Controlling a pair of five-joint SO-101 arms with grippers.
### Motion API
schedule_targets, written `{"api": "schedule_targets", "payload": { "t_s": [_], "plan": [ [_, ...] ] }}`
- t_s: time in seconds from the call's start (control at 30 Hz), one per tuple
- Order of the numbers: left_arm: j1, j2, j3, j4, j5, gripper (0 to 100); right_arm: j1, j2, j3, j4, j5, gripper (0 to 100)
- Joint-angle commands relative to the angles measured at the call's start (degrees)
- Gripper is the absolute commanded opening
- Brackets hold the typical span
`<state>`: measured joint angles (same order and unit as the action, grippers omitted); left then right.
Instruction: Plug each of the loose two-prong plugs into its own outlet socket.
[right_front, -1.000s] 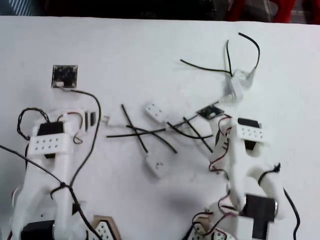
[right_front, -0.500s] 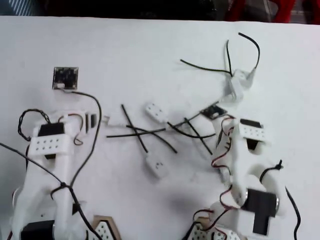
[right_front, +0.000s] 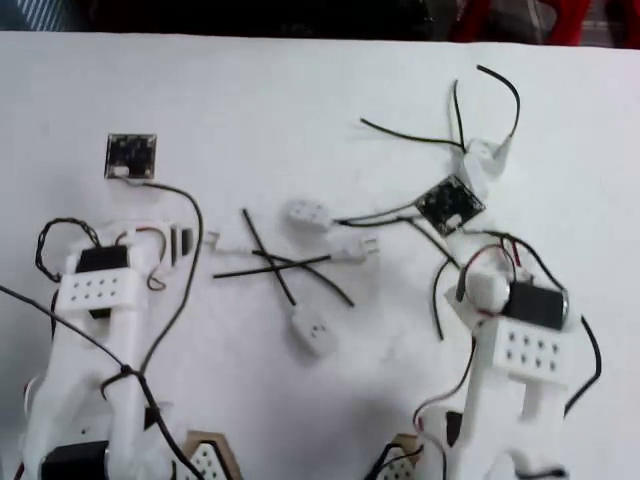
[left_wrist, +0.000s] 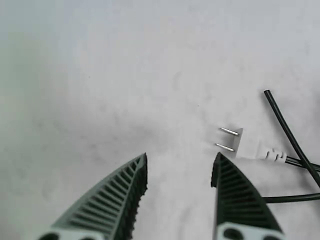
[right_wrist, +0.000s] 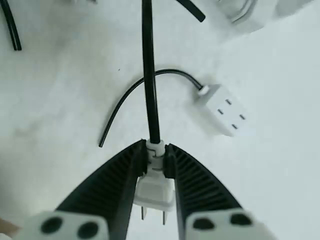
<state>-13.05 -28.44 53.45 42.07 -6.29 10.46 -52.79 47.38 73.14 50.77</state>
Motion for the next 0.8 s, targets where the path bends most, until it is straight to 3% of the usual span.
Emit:
{"api": "schedule_targets", "payload": {
  "t_s": [0.0,0.23,0.37,0.77],
  "plan": [
    [-0.40,-1.89,-0.53,-1.05,0.35,21,1.54,-8.75,-0.53,-0.13,-1.85,1.7],
    [-0.48,-1.98,-0.53,-1.05,0.35,21,1.98,-16.48,0.79,-3.30,-5.10,1.7],
    [-0.57,-1.98,-0.53,-1.05,0.26,21,2.68,-16.40,2.46,-7.16,-10.99,1.7],
    [-0.48,-1.80,-0.53,-1.14,0.26,21,-1.54,-16.31,26.64,-24.40,-11.96,1.8]
  ]
}}
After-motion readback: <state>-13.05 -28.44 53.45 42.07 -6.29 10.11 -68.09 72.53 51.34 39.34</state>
